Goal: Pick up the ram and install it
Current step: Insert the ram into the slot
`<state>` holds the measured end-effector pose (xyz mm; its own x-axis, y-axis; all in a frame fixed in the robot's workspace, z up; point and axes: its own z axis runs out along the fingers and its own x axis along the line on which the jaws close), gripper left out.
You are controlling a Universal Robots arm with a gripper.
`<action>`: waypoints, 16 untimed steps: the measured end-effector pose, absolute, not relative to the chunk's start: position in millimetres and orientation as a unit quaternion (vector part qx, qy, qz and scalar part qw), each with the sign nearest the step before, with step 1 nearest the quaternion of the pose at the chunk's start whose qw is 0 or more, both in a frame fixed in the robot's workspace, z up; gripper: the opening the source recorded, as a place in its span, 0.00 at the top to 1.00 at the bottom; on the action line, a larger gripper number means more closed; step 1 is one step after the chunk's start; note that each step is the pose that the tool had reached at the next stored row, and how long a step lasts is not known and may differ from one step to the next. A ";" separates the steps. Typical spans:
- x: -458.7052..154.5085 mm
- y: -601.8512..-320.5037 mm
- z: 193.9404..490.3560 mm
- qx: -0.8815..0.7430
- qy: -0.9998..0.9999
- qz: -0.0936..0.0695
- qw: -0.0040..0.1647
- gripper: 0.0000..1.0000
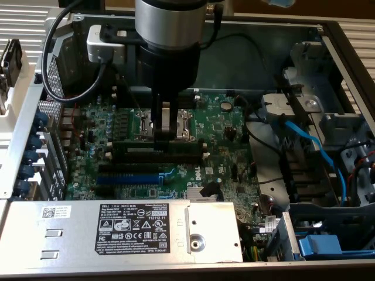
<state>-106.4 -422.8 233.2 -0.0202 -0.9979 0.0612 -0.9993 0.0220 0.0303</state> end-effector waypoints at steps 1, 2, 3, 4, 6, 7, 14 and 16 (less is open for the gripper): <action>-106.4 -422.8 233.2 0.699 -0.714 0.011 0.033 0.87; -106.4 -422.8 233.2 0.699 -0.714 0.011 0.033 0.87; -106.4 -422.8 233.2 0.699 -0.714 0.011 0.033 0.87; -106.4 -422.8 233.2 0.699 -0.714 0.011 0.033 0.87; -106.3 -422.8 233.2 0.699 -0.714 0.012 0.033 0.87; -106.4 -422.7 233.2 0.699 -0.714 0.012 0.033 0.87; -107.0 -422.1 233.5 0.699 -0.714 0.015 0.031 0.87; -107.0 -422.0 233.4 0.699 -0.714 0.016 0.031 0.87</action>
<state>-107.0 -422.0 233.4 -0.0208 -0.9976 0.0656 -0.9996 0.0221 0.0201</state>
